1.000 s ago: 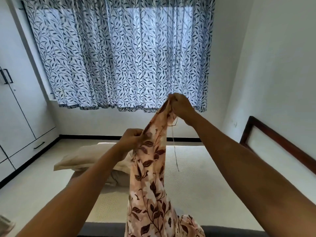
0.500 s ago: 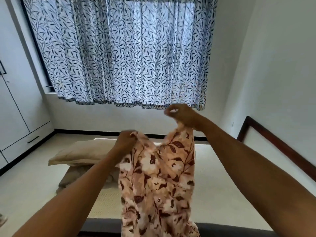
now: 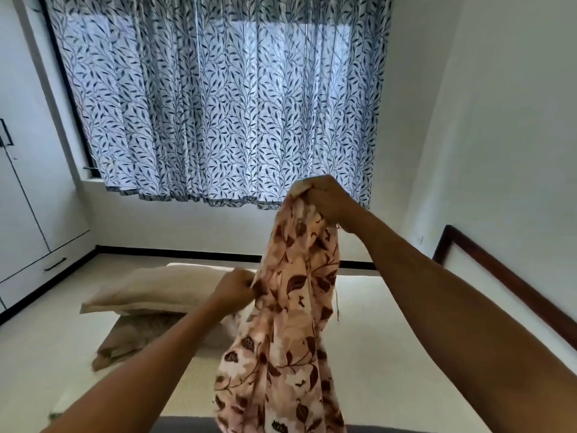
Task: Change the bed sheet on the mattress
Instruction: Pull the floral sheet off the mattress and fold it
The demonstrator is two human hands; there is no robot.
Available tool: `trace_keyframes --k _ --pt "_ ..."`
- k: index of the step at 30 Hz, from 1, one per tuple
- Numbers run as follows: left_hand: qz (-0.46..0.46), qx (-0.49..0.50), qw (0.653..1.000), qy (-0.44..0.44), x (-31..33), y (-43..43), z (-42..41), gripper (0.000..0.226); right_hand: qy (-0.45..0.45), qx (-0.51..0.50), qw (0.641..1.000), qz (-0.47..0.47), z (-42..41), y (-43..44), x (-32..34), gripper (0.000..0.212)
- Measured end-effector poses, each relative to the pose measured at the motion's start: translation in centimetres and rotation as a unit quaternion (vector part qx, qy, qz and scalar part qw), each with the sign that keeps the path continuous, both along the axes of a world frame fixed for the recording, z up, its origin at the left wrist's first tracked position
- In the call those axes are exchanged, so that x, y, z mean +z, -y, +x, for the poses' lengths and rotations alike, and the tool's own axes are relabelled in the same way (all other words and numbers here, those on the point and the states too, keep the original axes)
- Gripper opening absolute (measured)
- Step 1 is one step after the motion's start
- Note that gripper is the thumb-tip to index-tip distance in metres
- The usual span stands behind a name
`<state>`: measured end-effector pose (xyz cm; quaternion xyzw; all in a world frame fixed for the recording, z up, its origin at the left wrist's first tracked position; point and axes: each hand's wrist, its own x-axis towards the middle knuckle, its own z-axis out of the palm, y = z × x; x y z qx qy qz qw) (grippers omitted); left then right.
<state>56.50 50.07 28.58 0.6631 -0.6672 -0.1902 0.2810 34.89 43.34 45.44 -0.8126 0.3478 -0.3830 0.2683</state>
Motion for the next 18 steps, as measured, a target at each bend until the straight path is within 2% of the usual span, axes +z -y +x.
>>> trace_keyframes --k 3,5,7,10,12,15,18 --pt "0.054 0.028 0.998 -0.014 -3.1 -0.5 0.6 0.036 0.173 -0.049 0.983 0.030 -1.2 1.0 2.2 0.026" --pt "0.024 0.061 0.997 -0.046 -2.8 -0.5 1.0 0.042 0.211 -0.086 0.973 0.034 -2.2 1.8 2.6 0.028" --pt "-0.038 0.099 0.989 -0.102 -0.4 0.0 1.0 0.048 0.187 -0.091 0.976 0.066 -3.0 2.2 1.7 0.027" --pt "-0.107 0.093 0.969 -0.201 5.1 0.8 -0.2 0.034 0.101 -0.039 0.984 0.139 -3.1 1.3 -1.5 0.021" --pt "-0.143 0.040 0.970 -0.191 8.3 1.2 -1.7 0.027 0.038 0.007 0.989 0.143 -2.0 -0.1 -4.0 0.016" --pt "-0.169 -0.026 0.972 -0.163 10.7 1.5 -3.7 0.021 -0.052 0.067 0.990 0.116 0.2 -1.1 -7.2 0.036" --pt "-0.150 -0.070 0.973 -0.161 10.3 1.2 -3.8 0.026 -0.099 0.032 0.993 0.051 0.9 -0.9 -8.0 0.019"
